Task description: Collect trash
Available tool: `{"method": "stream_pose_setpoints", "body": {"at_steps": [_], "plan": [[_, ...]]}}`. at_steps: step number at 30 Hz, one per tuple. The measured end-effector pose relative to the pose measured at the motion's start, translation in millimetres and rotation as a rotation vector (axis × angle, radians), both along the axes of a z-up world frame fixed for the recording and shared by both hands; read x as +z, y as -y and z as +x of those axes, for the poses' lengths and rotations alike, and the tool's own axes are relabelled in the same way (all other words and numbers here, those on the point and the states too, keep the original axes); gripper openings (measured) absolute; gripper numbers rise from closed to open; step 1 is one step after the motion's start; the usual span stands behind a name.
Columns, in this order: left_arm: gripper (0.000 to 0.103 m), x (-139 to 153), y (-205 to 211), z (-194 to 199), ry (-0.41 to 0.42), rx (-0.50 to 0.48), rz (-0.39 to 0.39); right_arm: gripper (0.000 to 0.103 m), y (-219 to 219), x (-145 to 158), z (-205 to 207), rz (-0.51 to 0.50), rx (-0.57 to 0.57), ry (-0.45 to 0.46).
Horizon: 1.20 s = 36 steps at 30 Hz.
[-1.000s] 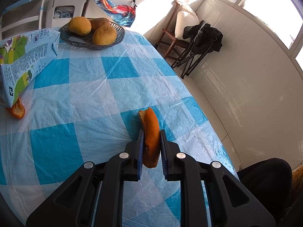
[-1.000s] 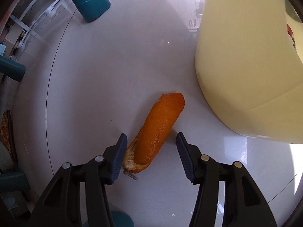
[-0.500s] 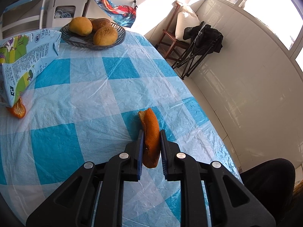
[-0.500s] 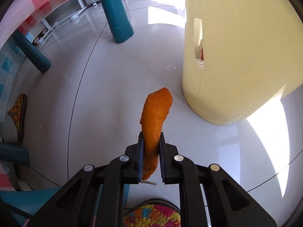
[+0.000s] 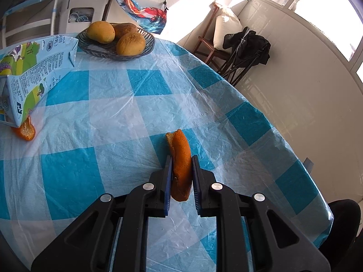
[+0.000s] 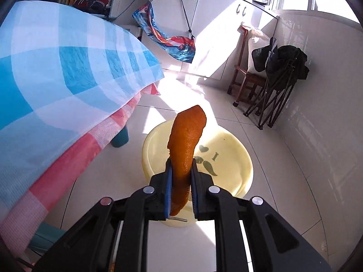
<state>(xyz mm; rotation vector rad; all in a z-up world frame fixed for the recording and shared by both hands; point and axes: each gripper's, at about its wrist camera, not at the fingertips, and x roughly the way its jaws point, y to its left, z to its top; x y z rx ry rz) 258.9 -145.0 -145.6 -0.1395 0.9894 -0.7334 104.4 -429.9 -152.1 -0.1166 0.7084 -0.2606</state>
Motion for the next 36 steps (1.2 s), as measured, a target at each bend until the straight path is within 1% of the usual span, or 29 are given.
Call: {"method": "stream_pose_setpoints", "body": {"at_steps": [1,3,4,6,7,8,10,11,16,18,20,22,24,26,27,28,30,31,32,33,36], "plan": [[0.015,0.1,-0.2,0.2,-0.002,0.000,-0.003,0.015,7.1,4.7,5.4,-0.006,-0.014,0.007],[0.015,0.0,-0.3,0.2,-0.005,0.001,-0.009,0.015,26.4,3.7,16.8,-0.004,-0.042,0.015],[0.015,0.2,0.0,0.0,-0.006,0.000,-0.009,0.015,37.9,-6.3,24.7,0.015,-0.049,0.014],[0.015,0.2,-0.4,0.0,-0.005,0.000,-0.008,0.017,44.2,-19.8,31.3,0.022,-0.042,-0.009],[0.015,0.2,-0.7,0.0,-0.005,0.000,-0.009,0.021,49.7,-33.3,36.5,0.028,-0.035,-0.037],[0.015,0.2,-0.8,0.0,-0.005,0.001,-0.009,0.031,42.4,-42.2,25.6,0.040,-0.027,-0.072],[0.015,0.3,-0.5,-0.2,-0.005,0.000,-0.008,0.044,46.7,-53.9,24.0,0.026,-0.044,-0.112],[0.015,0.2,-1.0,0.0,-0.006,0.000,-0.009,0.044,45.7,-56.1,15.2,0.025,-0.049,-0.119],[0.015,0.3,-1.2,-0.1,-0.008,0.000,-0.012,0.044,45.6,-44.3,-13.3,-0.017,-0.076,-0.106],[0.015,0.0,-1.7,0.3,-0.009,0.000,-0.014,0.045,48.2,-39.0,-22.3,-0.063,-0.089,-0.113],[0.015,0.0,-1.8,0.2,-0.010,0.000,-0.015,0.045,52.6,-31.1,-34.7,-0.091,-0.109,-0.112],[0.015,-0.2,-2.1,0.4,-0.011,-0.001,-0.016,0.045,60.4,-17.5,-49.2,-0.107,-0.129,-0.092],[0.015,-0.6,-2.4,0.4,-0.011,-0.001,-0.016,0.046,57.9,-3.8,-65.5,-0.170,-0.115,-0.066],[0.015,-0.7,-2.5,0.5,-0.010,-0.001,-0.014,0.046,51.3,7.7,-80.8,-0.260,-0.089,-0.061],[0.015,-0.8,-2.6,0.7,-0.010,-0.001,-0.014,0.047,50.0,14.8,-88.1,-0.279,-0.075,-0.053],[0.015,-0.9,-2.5,1.0,-0.011,-0.003,-0.013,0.048,49.5,23.5,-95.3,-0.273,-0.062,-0.039],[0.015,-1.6,-3.2,1.9,-0.014,-0.004,-0.015,0.054,46.7,42.5,-107.1,-0.276,-0.048,0.002],[0.015,-1.7,-3.4,2.0,-0.015,-0.002,-0.015,0.059,45.6,50.9,-109.9,-0.273,-0.028,0.019],[0.015,-1.6,-3.6,2.4,-0.015,0.000,-0.012,0.061,43.8,55.9,-110.5,-0.288,-0.008,0.020],[0.016,-1.5,-3.3,2.2,-0.012,0.001,-0.008,0.062,41.1,57.0,-110.1,-0.333,0.011,0.008],[0.016,-1.0,-1.3,0.9,-0.003,0.002,0.005,0.063,37.0,39.8,-109.1,-0.546,0.076,-0.077]]}}
